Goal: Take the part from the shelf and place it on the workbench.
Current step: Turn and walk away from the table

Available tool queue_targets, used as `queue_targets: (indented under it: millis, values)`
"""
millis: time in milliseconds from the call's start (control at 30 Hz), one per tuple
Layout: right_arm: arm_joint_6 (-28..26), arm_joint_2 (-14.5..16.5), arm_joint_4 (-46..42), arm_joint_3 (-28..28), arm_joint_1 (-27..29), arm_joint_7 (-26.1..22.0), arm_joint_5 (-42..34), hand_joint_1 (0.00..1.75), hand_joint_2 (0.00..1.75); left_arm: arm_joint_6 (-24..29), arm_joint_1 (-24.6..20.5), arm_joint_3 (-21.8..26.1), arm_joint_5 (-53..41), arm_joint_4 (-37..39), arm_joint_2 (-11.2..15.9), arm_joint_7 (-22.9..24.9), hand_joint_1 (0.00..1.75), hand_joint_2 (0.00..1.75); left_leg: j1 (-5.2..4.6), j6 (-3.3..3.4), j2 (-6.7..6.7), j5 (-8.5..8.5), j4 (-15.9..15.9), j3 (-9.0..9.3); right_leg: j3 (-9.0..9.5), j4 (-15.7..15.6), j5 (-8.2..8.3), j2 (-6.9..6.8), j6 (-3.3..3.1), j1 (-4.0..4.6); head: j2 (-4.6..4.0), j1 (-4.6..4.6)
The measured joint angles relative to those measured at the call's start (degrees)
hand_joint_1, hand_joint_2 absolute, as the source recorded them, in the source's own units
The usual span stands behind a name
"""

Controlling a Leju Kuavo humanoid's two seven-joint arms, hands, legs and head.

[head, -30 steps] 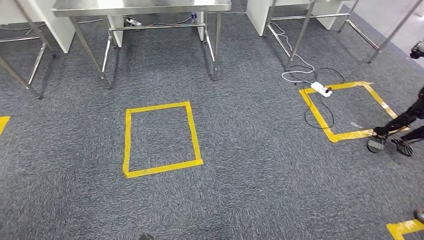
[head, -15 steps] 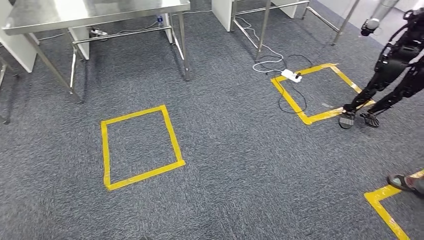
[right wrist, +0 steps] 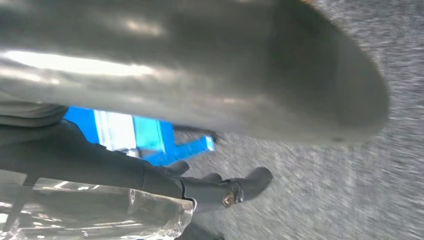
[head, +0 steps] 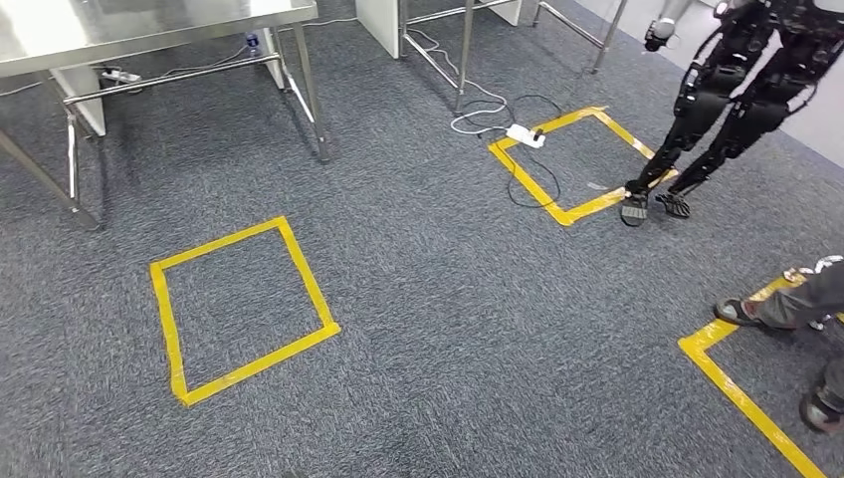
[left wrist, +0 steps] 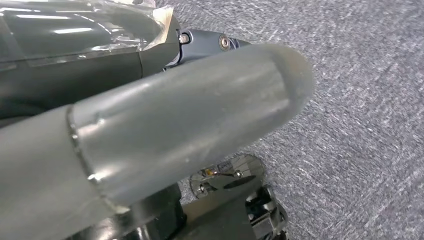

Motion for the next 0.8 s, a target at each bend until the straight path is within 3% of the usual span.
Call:
queue_targets:
  millis: [33, 100, 167, 233, 267, 333, 400, 433, 467, 500, 533, 600, 633, 700, 767, 800]
  values:
    - [0.0, -0.03, 0.0, -0.01, 0.11, 0.01, 0.05, 0.0, 0.0, 0.0, -0.01, 0.0, 0.0, 0.0, -0.03, -0.01, 0.0, 0.0, 0.05, -0.1, 0.56, -0.06, 0.01, 0.06, 1.68, -2.96, 1.26, -0.39, 0.56, -0.19, 0.0, 0.02]
    - [0.0, -0.05, 0.0, -0.02, 0.08, 0.01, 0.16, 0.0, 0.0, -0.01, -0.03, 0.0, 0.01, 0.0, -0.09, -0.06, 0.0, 0.0, -0.01, -0.58, 1.6, -0.29, -0.01, 0.39, 6.33, -11.47, 4.18, -2.51, 1.21, -0.3, 0.0, 0.16]
    - [0.0, -0.02, 0.0, -0.02, -0.09, 0.01, 0.28, 0.0, 0.0, 0.0, -0.05, 0.0, 0.04, 0.0, -0.1, -0.17, 0.0, 0.0, -0.22, -1.4, 2.53, -0.59, -0.08, 0.92, 8.38, -15.62, 5.56, -3.92, 0.74, 0.16, 0.0, 0.15]
    - [0.0, -0.02, 0.01, -0.02, -0.1, 0.05, 0.4, 0.0, 0.0, 0.01, -0.11, 0.01, 0.09, -0.02, -0.13, -0.31, 0.0, 0.0, -0.25, -2.2, 3.38, -0.79, -0.35, 1.47, 8.12, -15.67, 5.74, -3.16, -0.09, 0.6, 0.0, 0.11]
    - [0.0, -0.03, 0.01, -0.02, -0.04, 0.09, 0.47, 0.0, 0.0, 0.01, -0.14, 0.02, 0.11, -0.03, -0.14, -0.39, 0.0, 0.0, -0.12, -2.58, 3.17, -1.03, -0.22, 1.57, 8.19, -15.78, 5.86, -2.61, -0.51, 0.19, 0.0, 0.04]
    - [0.01, -0.04, 0.01, -0.03, -0.04, 0.2, 0.63, 0.0, 0.0, 0.01, -0.12, 0.02, 0.15, -0.05, -0.14, -0.58, 0.0, 0.0, 0.12, -3.05, 1.08, -3.18, 2.47, 0.54, 8.52, -16.03, 6.26, -1.61, -1.56, -0.48, 0.0, -0.26]
    - [0.03, 0.02, 0.02, -0.04, -0.15, 0.26, 0.83, 0.0, 0.0, 0.01, 0.07, 0.01, 0.15, -0.04, -0.07, -0.7, 0.0, 0.0, 0.21, -3.13, -1.5, -7.43, 9.91, -2.86, 8.55, -16.07, 6.45, -0.61, -2.39, -0.46, 0.0, -0.54]
    - [0.04, 0.07, 0.02, -0.04, -0.18, 0.27, 0.9, 0.0, 0.0, 0.01, 0.2, 0.01, 0.15, -0.04, -0.01, -0.72, 0.0, 0.0, 0.22, -3.14, -2.01, -9.14, 13.88, -4.76, 8.51, -16.06, 6.46, -0.04, -2.6, -0.27, 0.0, -0.55]
    - [0.05, 0.12, 0.02, -0.04, -0.16, 0.3, 0.94, 0.0, 0.0, 0.01, 0.3, 0.01, 0.15, -0.04, 0.04, -0.73, 0.0, 0.0, 0.21, -3.16, -2.25, -9.8, 16.55, -6.14, 8.51, -16.03, 6.45, 0.61, -2.6, -0.13, 0.0, -0.54]
    - [0.09, 0.14, 0.02, -0.04, -0.12, 0.34, 0.97, 0.0, 0.0, 0.0, 0.37, 0.01, 0.15, -0.04, 0.09, -0.74, 0.0, 0.0, 0.25, -3.15, -2.32, -9.17, 16.96, -6.51, 8.56, -15.99, 6.45, 1.29, -2.6, -0.05, 0.0, -0.55]
    - [0.14, 0.15, 0.02, -0.04, -0.1, 0.38, 0.98, 0.0, 0.0, -0.01, 0.39, 0.01, 0.15, -0.04, 0.13, -0.77, 0.0, 0.0, 0.32, -3.11, -2.43, -7.45, 15.07, -5.8, 8.62, -15.91, 6.44, 2.01, -2.58, -0.05, 0.0, -0.56]
    - [0.25, 0.2, 0.02, -0.04, -0.15, 0.43, 0.99, 0.0, 0.0, -0.03, 0.38, 0.01, 0.15, -0.04, 0.2, -0.8, 0.0, 0.0, 0.58, -2.92, -3.89, -3.13, 7.32, -2.52, 8.55, -15.5, 6.35, 3.43, -2.44, 0.03, 0.0, -0.62]
    - [0.29, 0.24, 0.02, -0.04, -0.23, 0.43, 0.99, 0.0, 0.0, -0.04, 0.35, 0.01, 0.14, -0.03, 0.23, -0.8, 0.0, 0.0, 0.69, -2.82, -4.76, -1.78, 4.09, -1.2, 8.37, -15.2, 6.24, 4.05, -2.24, 0.19, 0.0, -0.62]
    - [0.37, 0.27, 0.02, -0.04, -0.24, 0.43, 0.98, 0.0, 0.0, -0.07, 0.27, 0.01, 0.1, -0.02, 0.24, -0.81, 0.0, 0.0, 0.47, -2.47, -5.63, -1.12, 1.45, -0.28, 7.72, -14.89, 6.16, 4.98, -1.55, 0.45, 0.0, -0.6]
    - [0.39, 0.2, 0.03, -0.04, -0.02, 0.43, 0.98, 0.0, 0.0, -0.08, 0.14, 0.01, 0.07, -0.04, 0.2, -0.83, 0.0, 0.0, 0.16, -1.65, -4.55, -0.78, 1.02, -0.18, 7.06, -14.9, 6.28, 5.42, -0.74, 0.46, 0.0, -0.55]
    - [0.39, 0.17, 0.04, -0.04, 0.08, 0.43, 0.98, 0.0, 0.0, -0.08, 0.09, 0.01, 0.07, -0.05, 0.16, -0.84, 0.0, 0.0, 0.11, -1.12, -4.04, -0.5, 0.67, -0.04, 6.66, -14.32, 6.01, 4.67, -0.49, 0.45, 0.0, -0.53]
